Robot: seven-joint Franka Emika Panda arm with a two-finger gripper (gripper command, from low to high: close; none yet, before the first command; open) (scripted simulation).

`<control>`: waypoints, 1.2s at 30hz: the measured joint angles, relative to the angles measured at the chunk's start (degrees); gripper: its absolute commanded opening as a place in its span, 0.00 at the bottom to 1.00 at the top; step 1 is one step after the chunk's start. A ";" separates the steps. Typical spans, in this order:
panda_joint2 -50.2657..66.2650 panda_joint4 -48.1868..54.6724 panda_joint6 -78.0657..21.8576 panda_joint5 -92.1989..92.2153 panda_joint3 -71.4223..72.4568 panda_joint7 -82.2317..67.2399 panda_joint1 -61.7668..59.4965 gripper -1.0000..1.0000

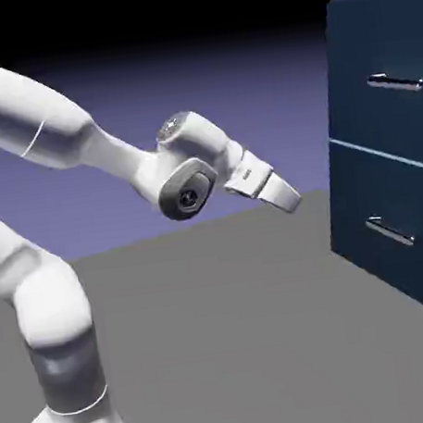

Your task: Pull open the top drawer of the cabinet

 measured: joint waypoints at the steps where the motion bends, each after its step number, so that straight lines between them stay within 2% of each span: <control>1: 1.09 1.30 -0.02 2.49 -1.07 -0.50 0.93 0.50; 36: 39.39 46.82 -0.77 89.70 -38.51 -17.96 33.51 0.50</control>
